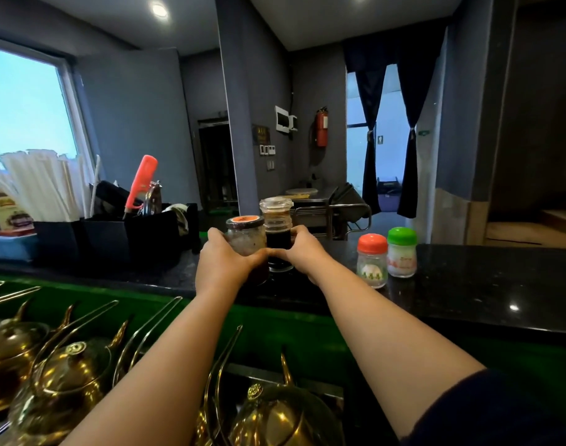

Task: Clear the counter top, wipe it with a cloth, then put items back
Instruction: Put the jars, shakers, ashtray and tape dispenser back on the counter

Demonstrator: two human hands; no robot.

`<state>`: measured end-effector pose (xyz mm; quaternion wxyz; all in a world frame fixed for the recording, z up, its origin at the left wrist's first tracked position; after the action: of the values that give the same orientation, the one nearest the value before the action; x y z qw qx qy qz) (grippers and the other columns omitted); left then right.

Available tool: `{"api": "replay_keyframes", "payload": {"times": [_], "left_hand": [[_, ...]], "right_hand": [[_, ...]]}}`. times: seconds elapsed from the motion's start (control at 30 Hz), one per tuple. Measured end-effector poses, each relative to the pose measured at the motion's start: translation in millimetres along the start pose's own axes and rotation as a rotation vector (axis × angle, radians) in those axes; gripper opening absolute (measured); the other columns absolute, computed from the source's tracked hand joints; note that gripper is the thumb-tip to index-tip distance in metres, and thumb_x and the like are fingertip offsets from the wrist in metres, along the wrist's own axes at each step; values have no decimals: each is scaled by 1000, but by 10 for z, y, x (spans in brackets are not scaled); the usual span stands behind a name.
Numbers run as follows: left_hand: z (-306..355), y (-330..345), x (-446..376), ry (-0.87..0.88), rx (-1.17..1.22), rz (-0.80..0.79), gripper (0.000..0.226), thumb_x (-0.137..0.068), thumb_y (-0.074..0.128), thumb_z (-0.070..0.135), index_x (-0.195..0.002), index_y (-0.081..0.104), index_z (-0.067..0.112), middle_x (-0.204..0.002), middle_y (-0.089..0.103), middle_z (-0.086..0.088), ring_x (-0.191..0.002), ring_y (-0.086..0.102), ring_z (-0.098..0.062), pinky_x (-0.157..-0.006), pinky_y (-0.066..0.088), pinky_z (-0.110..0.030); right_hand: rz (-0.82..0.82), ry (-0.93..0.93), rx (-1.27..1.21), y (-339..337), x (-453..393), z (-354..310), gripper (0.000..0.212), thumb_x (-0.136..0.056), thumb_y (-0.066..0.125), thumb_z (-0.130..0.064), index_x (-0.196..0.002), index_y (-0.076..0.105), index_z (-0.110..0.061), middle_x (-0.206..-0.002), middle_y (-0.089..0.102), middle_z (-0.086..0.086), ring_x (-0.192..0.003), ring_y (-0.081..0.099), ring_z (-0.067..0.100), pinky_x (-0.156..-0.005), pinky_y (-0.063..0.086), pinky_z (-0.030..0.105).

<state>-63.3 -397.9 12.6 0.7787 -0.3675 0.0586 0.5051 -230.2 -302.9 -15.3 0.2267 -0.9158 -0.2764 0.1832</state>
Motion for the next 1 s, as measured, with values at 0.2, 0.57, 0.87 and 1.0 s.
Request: {"api": "replay_keyframes", "payload": {"times": [0.2, 0.57, 0.87, 1.0], "left_hand": [[-153, 123, 4, -59, -64, -132, 82, -62, 84, 49, -125, 45, 12, -119, 60, -6, -107, 59, -22, -71, 47, -27], [-249, 135, 7, -62, -56, -71, 74, -60, 84, 51, -113, 50, 13, -107, 64, -4, -96, 62, -19, -68, 52, -31], [-216, 48, 320, -232, -40, -165, 120, -72, 74, 55, -151, -6, 14, -152, 26, -21, -136, 34, -37, -104, 38, -47], [48, -180, 776, -118, -1, -52, 72, -84, 64, 46, -142, 34, 16, -138, 45, -12, -119, 51, -27, -94, 47, -40]], "right_hand": [[-15, 24, 225, 91, -58, 13, 71, -84, 72, -35, -141, 37, -10, -138, 50, 13, -126, 48, 31, -100, 44, 39], [-92, 57, 313, 297, -203, 15, 70, -91, 63, -34, -148, 27, -13, -146, 43, 14, -133, 43, 32, -102, 40, 40], [-146, -22, 496, 36, 655, 15, 52, -95, 58, -30, -140, 40, -13, -137, 50, 13, -123, 50, 31, -93, 43, 37], [-49, -165, 538, -250, 1380, 90, 42, -97, 51, -36, -135, 52, -17, -138, 51, 5, -127, 48, 27, -102, 41, 40]]}}
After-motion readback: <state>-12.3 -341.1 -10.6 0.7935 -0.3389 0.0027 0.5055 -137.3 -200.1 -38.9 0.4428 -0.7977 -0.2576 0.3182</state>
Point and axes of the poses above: each hand's wrist, its own x-axis away from the middle knuckle, its own y-axis out of the palm, z = x × y, the point moved 10 cm from there along -x, towards the middle knuckle
